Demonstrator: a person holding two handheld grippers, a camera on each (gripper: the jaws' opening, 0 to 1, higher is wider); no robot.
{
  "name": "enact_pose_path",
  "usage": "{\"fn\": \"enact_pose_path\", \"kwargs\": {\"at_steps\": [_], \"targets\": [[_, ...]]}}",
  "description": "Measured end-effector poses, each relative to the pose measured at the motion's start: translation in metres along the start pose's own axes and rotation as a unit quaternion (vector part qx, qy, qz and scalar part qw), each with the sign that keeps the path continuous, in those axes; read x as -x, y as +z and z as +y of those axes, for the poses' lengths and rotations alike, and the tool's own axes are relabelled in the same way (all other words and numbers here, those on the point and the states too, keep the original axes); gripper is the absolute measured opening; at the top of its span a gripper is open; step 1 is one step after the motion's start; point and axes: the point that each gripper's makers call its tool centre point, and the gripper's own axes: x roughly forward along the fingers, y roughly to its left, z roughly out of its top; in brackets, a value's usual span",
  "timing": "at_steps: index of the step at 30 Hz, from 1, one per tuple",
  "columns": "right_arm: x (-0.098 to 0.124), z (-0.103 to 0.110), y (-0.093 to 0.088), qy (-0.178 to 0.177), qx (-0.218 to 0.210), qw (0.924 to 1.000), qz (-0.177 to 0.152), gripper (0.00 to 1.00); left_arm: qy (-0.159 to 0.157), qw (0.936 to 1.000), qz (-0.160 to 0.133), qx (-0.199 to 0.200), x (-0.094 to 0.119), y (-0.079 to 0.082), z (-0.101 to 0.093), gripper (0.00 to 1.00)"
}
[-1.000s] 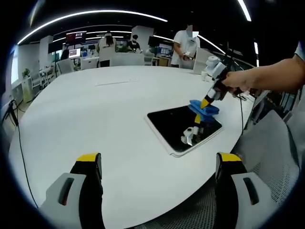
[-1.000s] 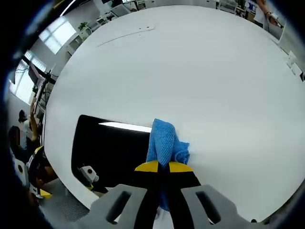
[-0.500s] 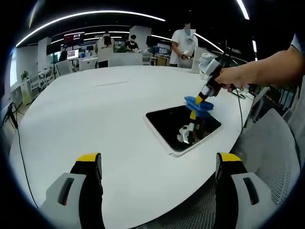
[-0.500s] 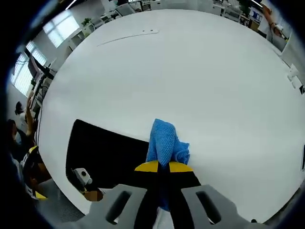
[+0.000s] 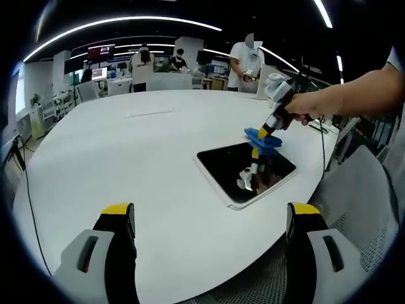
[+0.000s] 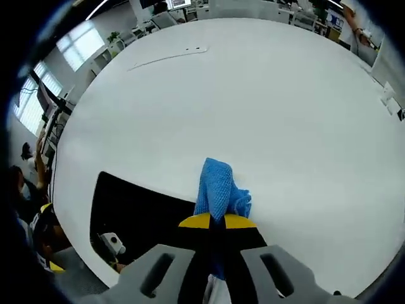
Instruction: Wipe the mirror surface with the cleaning cloth until all visible marks leave the cleaned area.
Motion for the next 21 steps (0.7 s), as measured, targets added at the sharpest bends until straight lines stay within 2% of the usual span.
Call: {"fn": "enact_pose_path", "kwargs": {"at_steps": [3,9,21], "targets": [[-0.001,-0.002,0.001,0.0,-0.006,1.0,-0.006,0.0,0.011,0.9999,0.003,-0.003,0.001,-0.001,0.003,0.99],[0.013,-0.006,0.008,0.01,-0.002,0.9998,-0.017,0.0,0.005,0.9999,-0.002,-0.01,0.001,0.001,0.0,0.99],[0.033,-0.033,-0.002,0.015,-0.003,0.9999,0.002,0.0,0.012,0.9998,-0.015,-0.004,0.003,0.005,0.004,0.99]]}}
